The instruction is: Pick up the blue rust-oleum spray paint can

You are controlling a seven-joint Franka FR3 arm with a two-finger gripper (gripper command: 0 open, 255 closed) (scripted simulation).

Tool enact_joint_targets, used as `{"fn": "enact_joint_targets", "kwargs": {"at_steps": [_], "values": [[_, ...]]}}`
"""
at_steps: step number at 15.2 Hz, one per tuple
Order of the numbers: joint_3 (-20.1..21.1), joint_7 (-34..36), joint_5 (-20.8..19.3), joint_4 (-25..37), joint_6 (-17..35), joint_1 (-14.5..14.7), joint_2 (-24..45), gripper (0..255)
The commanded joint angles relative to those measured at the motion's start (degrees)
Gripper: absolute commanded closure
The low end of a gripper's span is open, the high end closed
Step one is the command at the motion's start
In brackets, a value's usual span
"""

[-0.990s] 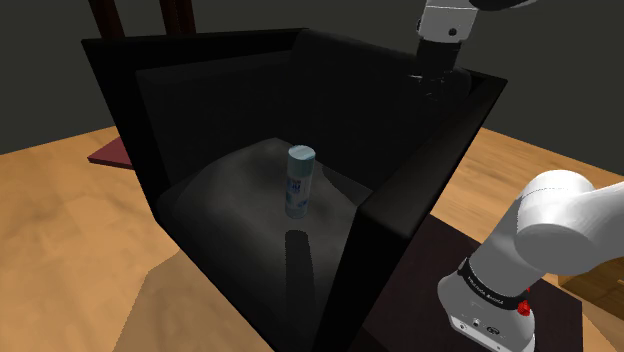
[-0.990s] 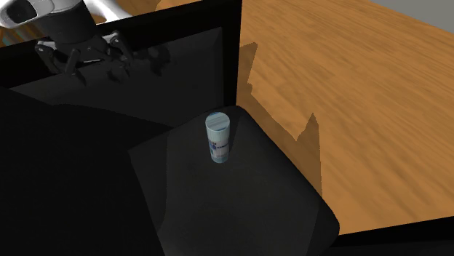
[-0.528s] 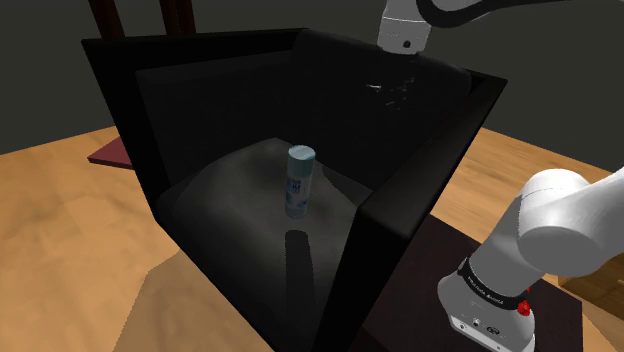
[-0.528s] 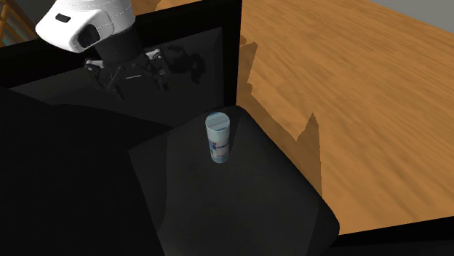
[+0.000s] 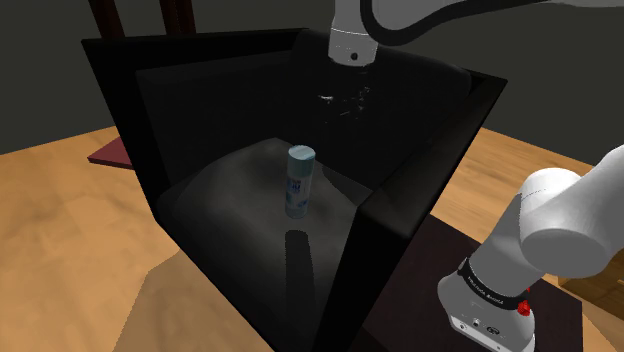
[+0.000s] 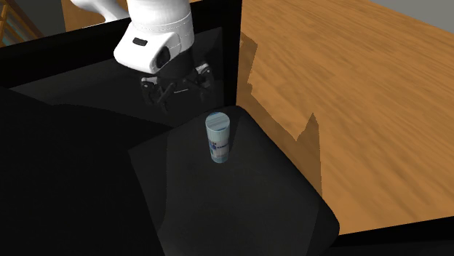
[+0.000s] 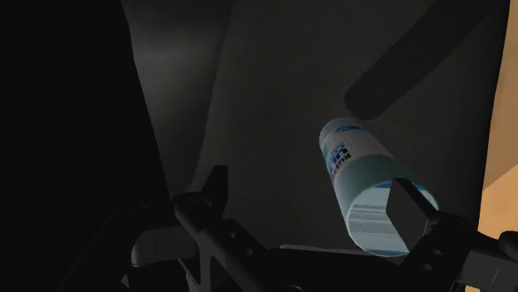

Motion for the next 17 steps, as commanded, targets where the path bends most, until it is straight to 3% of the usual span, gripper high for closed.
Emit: {"fn": "enact_joint_targets", "kwargs": {"at_steps": [1, 5, 15, 16, 17], "values": [[1.5, 1.6, 0.1, 2.1, 2.2, 0.6, 3.8, 0], [4.0, 4.8, -0.6, 7.2, 5.1, 1.8, 11.0, 0], [4.3, 5.1, -0.9, 3.0, 11.0, 1.8, 12.8, 0], [4.2, 5.0, -0.9, 3.0, 10.9, 1.8, 12.7, 255], [4.2, 5.0, -0.9, 3.0, 10.9, 1.8, 12.6, 255]]}}
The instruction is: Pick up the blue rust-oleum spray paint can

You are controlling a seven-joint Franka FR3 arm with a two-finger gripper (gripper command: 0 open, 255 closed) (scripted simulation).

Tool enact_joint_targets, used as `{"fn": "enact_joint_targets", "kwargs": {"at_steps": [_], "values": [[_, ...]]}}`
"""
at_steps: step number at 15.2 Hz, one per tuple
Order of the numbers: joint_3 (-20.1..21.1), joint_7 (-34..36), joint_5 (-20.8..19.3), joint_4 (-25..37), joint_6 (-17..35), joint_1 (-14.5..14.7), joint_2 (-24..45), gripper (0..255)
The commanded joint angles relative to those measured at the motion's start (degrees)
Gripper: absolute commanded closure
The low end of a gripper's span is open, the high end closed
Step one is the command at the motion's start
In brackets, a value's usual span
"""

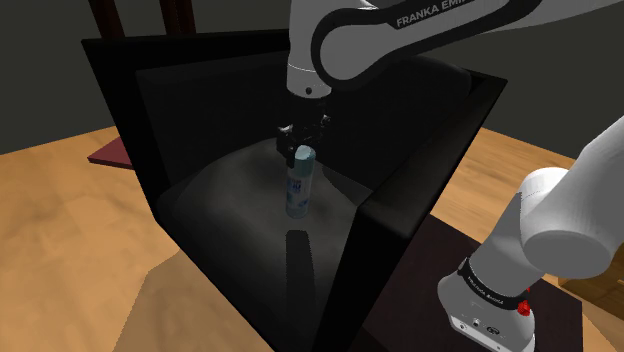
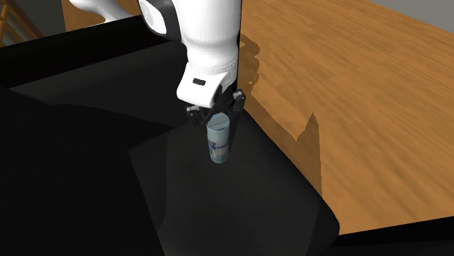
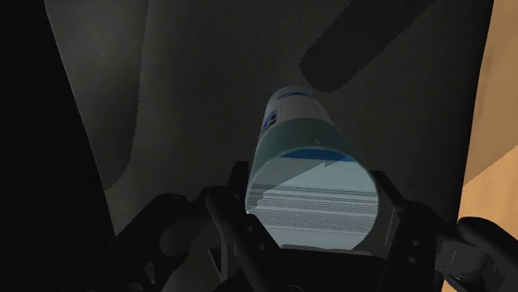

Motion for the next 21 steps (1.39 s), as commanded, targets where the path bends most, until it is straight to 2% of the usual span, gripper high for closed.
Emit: {"fn": "enact_joint_targets", "kwargs": {"at_steps": [1, 8, 21], "values": [[0.0, 0.0, 0.0, 0.0, 0.1, 0.0, 0.0, 255], [0.1, 0.1, 0.0, 0.0, 0.1, 0.0, 0.2, 255], [-0.3, -0.3, 0.4, 7.6, -9.9, -0.1, -2.3, 255]]}}
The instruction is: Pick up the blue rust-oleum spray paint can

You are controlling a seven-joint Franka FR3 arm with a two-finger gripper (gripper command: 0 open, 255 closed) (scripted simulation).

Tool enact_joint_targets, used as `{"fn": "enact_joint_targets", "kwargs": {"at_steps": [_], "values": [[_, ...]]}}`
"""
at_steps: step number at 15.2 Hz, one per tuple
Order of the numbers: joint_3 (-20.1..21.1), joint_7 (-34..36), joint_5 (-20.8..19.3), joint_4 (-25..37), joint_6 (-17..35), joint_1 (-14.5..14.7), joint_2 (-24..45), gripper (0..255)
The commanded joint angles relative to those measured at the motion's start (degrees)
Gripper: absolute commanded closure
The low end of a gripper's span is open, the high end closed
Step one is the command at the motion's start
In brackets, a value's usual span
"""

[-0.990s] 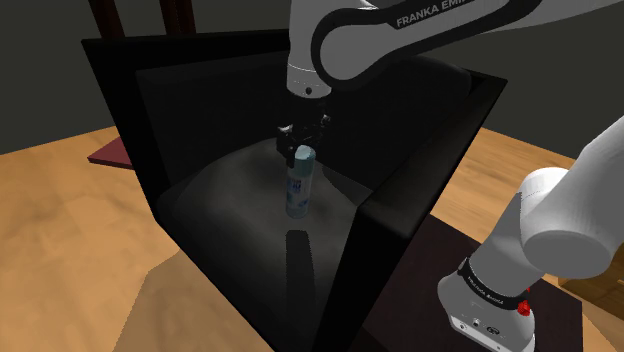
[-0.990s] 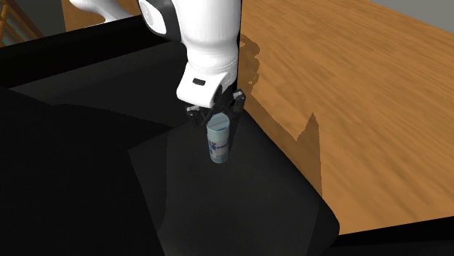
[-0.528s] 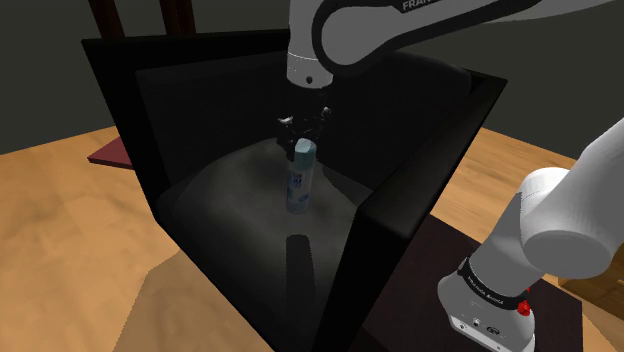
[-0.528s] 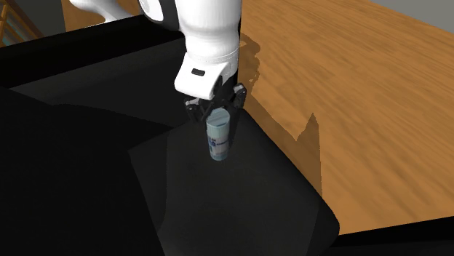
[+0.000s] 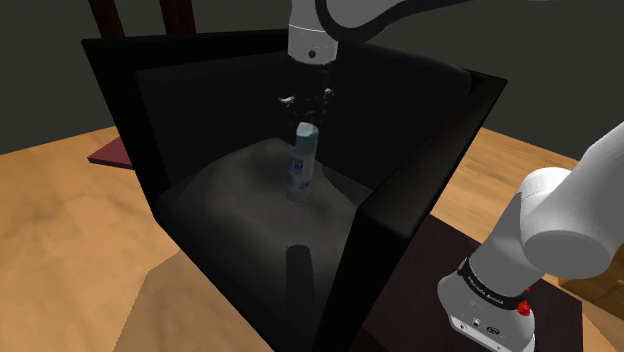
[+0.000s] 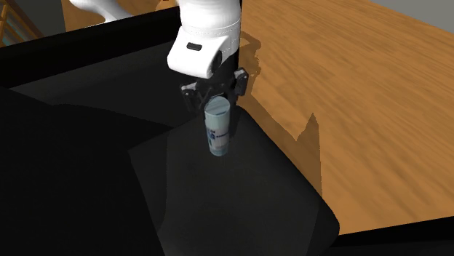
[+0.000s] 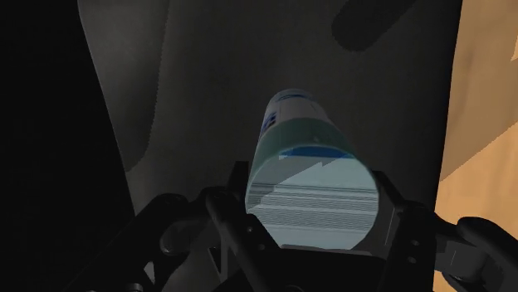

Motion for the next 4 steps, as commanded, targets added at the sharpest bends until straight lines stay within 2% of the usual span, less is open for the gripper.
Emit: {"fn": "enact_joint_targets", "kwargs": {"at_steps": [1, 4], "values": [[-0.1, 0.0, 0.0, 1.4, -1.7, 0.0, -0.3, 255], [-0.1, -0.1, 0.0, 2.2, -2.6, 0.0, -0.4, 255]]}}
